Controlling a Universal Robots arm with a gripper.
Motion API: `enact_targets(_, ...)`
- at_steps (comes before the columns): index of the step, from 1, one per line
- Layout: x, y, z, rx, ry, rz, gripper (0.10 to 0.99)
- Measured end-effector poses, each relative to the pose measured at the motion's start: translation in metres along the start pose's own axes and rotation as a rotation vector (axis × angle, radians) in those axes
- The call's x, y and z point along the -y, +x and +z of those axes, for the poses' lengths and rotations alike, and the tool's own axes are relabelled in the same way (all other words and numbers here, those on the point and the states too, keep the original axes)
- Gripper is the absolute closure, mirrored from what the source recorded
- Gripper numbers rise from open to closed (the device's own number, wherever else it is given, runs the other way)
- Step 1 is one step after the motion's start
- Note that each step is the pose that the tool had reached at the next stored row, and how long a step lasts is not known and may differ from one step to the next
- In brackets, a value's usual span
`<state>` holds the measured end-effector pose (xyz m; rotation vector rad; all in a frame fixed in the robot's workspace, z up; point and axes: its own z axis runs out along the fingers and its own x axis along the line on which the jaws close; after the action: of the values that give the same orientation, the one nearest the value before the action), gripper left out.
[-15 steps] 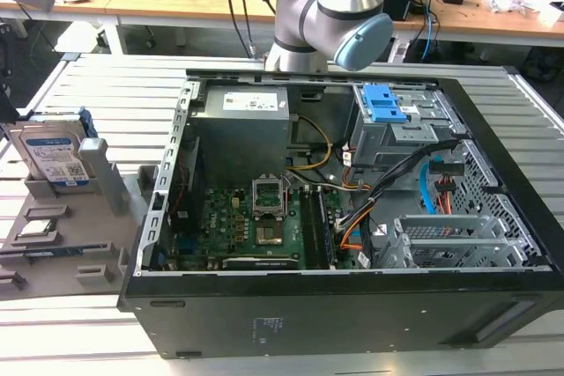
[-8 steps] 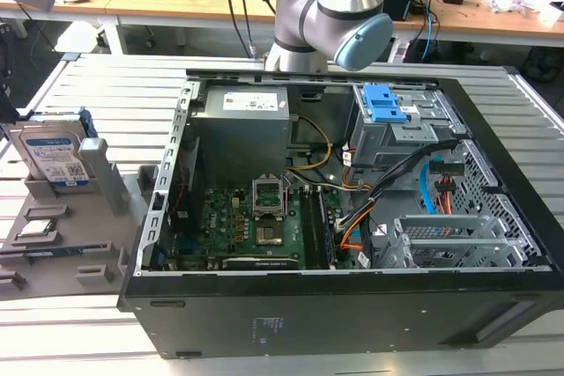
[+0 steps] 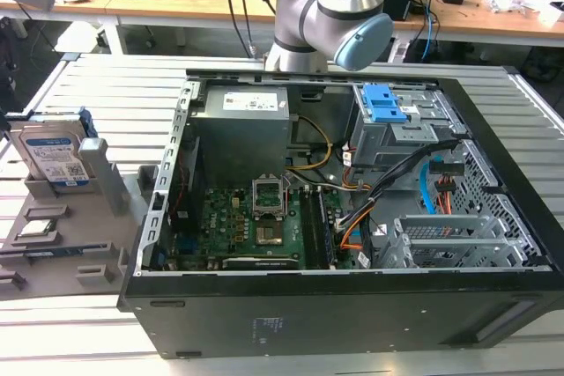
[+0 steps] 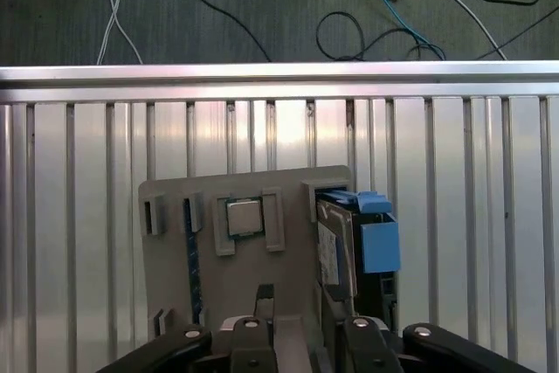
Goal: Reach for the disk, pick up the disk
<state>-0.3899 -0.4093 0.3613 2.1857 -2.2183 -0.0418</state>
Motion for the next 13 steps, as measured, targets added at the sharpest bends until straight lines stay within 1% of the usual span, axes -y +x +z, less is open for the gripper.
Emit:
enact_targets(2,0.0,0.0,0.0,0.0,0.0,0.0,0.612)
enact_targets(4,0.0,0.0,0.0,0.0,0.0,0.0,0.612)
enact_targets(5,0.0,0.0,0.0,0.0,0.0,0.0,0.545)
enact_targets(7,0.0,-0.0009,0.0001,0.0002,0.0,0.0,0.545)
enact_targets(8,0.0,-0.0037,0.0,-0.0005,0.0,0.0,0.545)
enact_targets(10,-0.0002,-0.0154,0.0,-0.0039,0.0,0.0,0.545)
enact_targets(13,-0.0005,-0.0299,0.0,-0.0072,0.0,0.0,0.545)
